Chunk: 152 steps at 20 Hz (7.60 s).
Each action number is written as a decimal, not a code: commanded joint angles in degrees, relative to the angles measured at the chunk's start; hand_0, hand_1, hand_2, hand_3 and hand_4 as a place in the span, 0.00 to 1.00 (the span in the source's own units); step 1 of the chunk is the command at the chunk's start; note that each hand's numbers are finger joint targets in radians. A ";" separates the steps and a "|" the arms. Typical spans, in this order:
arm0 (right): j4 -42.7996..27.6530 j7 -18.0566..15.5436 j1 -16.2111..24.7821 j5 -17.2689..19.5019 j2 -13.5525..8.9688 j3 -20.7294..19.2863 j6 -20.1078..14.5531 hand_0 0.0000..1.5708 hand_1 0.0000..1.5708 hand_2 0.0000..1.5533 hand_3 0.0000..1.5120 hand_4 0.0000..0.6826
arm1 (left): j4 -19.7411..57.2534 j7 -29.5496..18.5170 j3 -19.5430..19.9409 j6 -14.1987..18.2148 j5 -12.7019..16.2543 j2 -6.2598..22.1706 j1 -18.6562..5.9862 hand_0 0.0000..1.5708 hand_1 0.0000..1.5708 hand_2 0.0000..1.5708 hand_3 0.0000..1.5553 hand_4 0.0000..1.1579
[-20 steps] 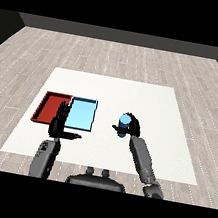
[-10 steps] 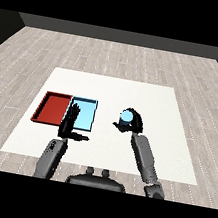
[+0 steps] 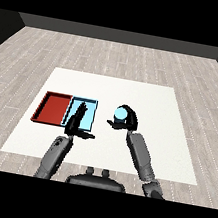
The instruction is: Pick the blue can and put it in the blue box
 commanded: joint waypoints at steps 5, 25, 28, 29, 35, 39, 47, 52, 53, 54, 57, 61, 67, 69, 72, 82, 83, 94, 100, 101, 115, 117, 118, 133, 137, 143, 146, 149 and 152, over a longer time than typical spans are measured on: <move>-0.42 -2.04 0.24 -0.23 0.19 1.58 0.26 0.91 0.91 0.93 0.93 0.97 | 4.95 2.76 -1.63 1.63 -0.65 -0.02 -7.60 0.00 0.00 0.00 0.00 0.00; -3.71 1.79 -2.51 -1.42 0.12 5.59 -0.87 0.89 0.89 0.94 0.94 1.00 | 22.18 -5.61 -14.92 12.45 10.01 -0.02 -14.38 0.00 0.00 0.00 0.00 0.00; 0.11 -2.77 -2.07 -5.14 0.20 11.95 -4.72 0.89 0.89 0.93 0.93 0.99 | 22.93 -6.28 -17.61 14.84 13.38 -0.02 -15.20 0.00 0.00 0.00 0.00 0.00; -2.76 0.98 -4.10 -3.85 0.20 8.56 -3.30 0.89 0.89 0.93 0.93 0.98 | 15.36 0.33 -18.16 15.65 10.94 -0.02 -13.14 0.00 0.00 0.00 0.00 0.00; -6.59 0.78 0.28 -1.45 0.20 13.85 -5.05 0.89 0.89 0.92 0.92 0.95 | 18.17 -3.84 -17.47 13.73 10.04 -0.02 -12.48 0.00 0.00 0.00 0.00 0.00; -3.64 1.84 -2.86 -4.36 0.20 12.96 -4.61 0.91 0.91 0.92 0.92 0.92 | 22.73 -4.97 -19.92 15.65 14.64 -0.02 -17.26 0.00 0.00 0.00 0.00 0.00; -7.89 5.30 -4.70 -2.77 0.20 20.16 -11.63 0.87 0.87 0.93 0.92 0.90 | 21.07 -4.35 -15.82 12.15 10.92 0.47 -16.66 0.00 0.00 0.00 0.00 0.09; -3.05 -0.22 -5.85 -6.21 0.19 22.08 -9.65 0.90 0.90 0.93 0.92 0.88 | 21.80 2.14 -23.37 26.96 4.92 -0.01 -21.13 0.26 0.26 0.36 0.19 0.49; 0.61 -3.39 -5.55 -7.29 0.19 20.60 -7.83 0.92 0.92 0.94 0.92 0.87 | 23.65 -0.13 -23.17 27.08 3.96 0.00 -19.94 0.29 0.29 0.36 0.26 0.24; -3.89 0.65 -5.77 -7.04 0.18 24.80 -12.35 0.93 0.93 0.94 0.92 0.87 | 24.64 -0.75 -19.60 22.49 3.08 0.16 -20.75 0.20 0.20 0.31 0.21 0.16; -1.08 0.36 -8.17 -8.75 0.16 23.35 -11.03 0.93 0.93 0.94 0.92 0.87 | 27.73 3.10 -24.01 25.97 -2.79 3.38 -24.03 0.29 0.29 0.38 0.00 0.16; 2.14 -6.15 -4.69 -8.54 0.13 26.89 -12.02 0.93 0.93 0.94 0.92 0.87 | 24.13 -3.04 -19.47 26.27 6.24 0.15 -21.57 0.00 0.00 0.04 0.00 0.61; 1.00 -2.01 -10.86 -12.99 0.13 25.24 -12.68 0.91 0.91 0.93 0.92 0.89 | 26.60 -5.83 -20.02 27.51 7.63 0.09 -20.56 0.49 0.49 0.52 0.44 0.58; -2.02 -3.01 -4.47 -8.67 0.13 23.30 -9.60 0.91 0.91 0.94 0.92 0.87 | 21.83 -3.75 -23.68 31.03 8.34 0.08 -20.72 0.41 0.41 0.48 0.33 0.58; 0.84 -2.20 -7.34 -9.78 0.13 20.05 -5.76 0.91 0.91 0.93 0.92 0.86 | 24.33 -3.81 -20.87 28.13 8.39 0.08 -20.72 0.53 0.53 0.56 0.47 0.58; -4.42 1.30 -4.64 -12.56 0.15 21.57 -9.63 0.00 0.00 0.00 0.00 0.00 | 26.44 -4.38 -19.40 24.56 14.03 0.04 -19.63 1.00 1.00 0.97 0.93 0.95; -4.52 1.38 -4.57 -12.47 0.16 21.48 -9.55 0.00 0.00 0.00 0.00 0.00 | 26.54 -4.43 -19.32 24.48 14.02 0.03 -19.67 1.00 1.00 0.97 0.93 0.95; -6.04 3.29 -2.35 -10.88 0.17 18.05 -7.73 0.00 0.00 0.00 0.00 0.00 | 32.40 -10.69 -19.00 23.43 13.95 0.00 -19.96 1.00 1.00 1.00 0.96 0.98; -15.86 8.08 0.68 -9.66 -1.98 14.61 -5.50 0.00 0.00 0.00 0.00 0.00 | 27.24 -4.76 -16.23 23.20 8.56 0.04 -18.36 1.00 1.00 1.00 0.97 0.98; -12.30 4.73 0.63 -9.70 0.14 15.61 -5.74 0.00 0.00 0.00 0.00 0.00 | 30.45 -6.41 -16.05 24.82 8.77 -0.02 -20.92 1.00 1.00 1.00 0.97 0.98; -32.10 5.66 16.14 -17.00 -10.81 0.12 2.64 0.00 0.00 0.00 0.00 0.00 | 32.06 -5.03 -10.02 21.47 3.56 3.90 -19.69 1.00 1.00 1.00 0.96 0.98; -38.29 3.94 23.24 -16.93 -12.82 -0.61 3.02 0.00 0.00 0.00 0.00 0.00 | 31.73 -2.67 -8.85 22.58 3.94 3.80 -19.89 1.00 1.00 1.00 0.96 0.98; -37.23 4.78 22.14 -18.87 -14.35 -3.85 4.31 0.00 0.00 0.00 0.00 0.00 | 29.37 1.77 -10.24 25.47 2.31 3.46 -20.37 1.00 1.00 1.00 0.97 0.98; -33.03 5.20 22.34 -14.90 -11.40 -5.15 1.30 0.00 0.00 0.00 0.00 0.00 | 57.82 7.20 3.36 16.87 3.29 17.28 -31.65 1.00 1.00 1.00 0.96 0.91; -26.15 3.30 17.88 -15.77 -10.41 -6.30 2.70 0.00 0.00 0.00 0.00 0.00 | 68.35 11.21 2.30 20.78 0.15 15.56 -37.65 1.00 1.00 0.98 0.90 0.86; -21.51 3.48 16.30 -17.26 -11.34 -9.33 4.06 0.00 0.00 0.00 0.00 0.00 | 76.09 14.41 -0.54 21.33 -4.04 13.56 -39.15 0.97 0.97 0.89 0.73 0.78; -19.65 -1.35 19.18 -15.92 -9.01 -7.89 5.22 0.00 0.00 0.00 0.00 0.00 | 77.95 14.00 -0.24 19.71 -4.00 10.73 -37.55 0.94 0.94 0.90 0.57 0.75; -20.74 -1.23 19.98 -16.78 -9.43 -8.26 6.38 0.00 0.00 0.00 0.00 0.00 | 79.31 15.90 0.24 20.74 -3.82 8.54 -36.93 0.98 0.98 0.90 0.22 0.72; -22.26 -0.41 21.63 -16.95 -10.58 -8.61 6.86 0.00 0.00 0.00 0.00 0.00 | 78.91 15.28 3.57 17.48 -0.66 9.47 -35.45 1.00 1.00 0.95 0.00 0.55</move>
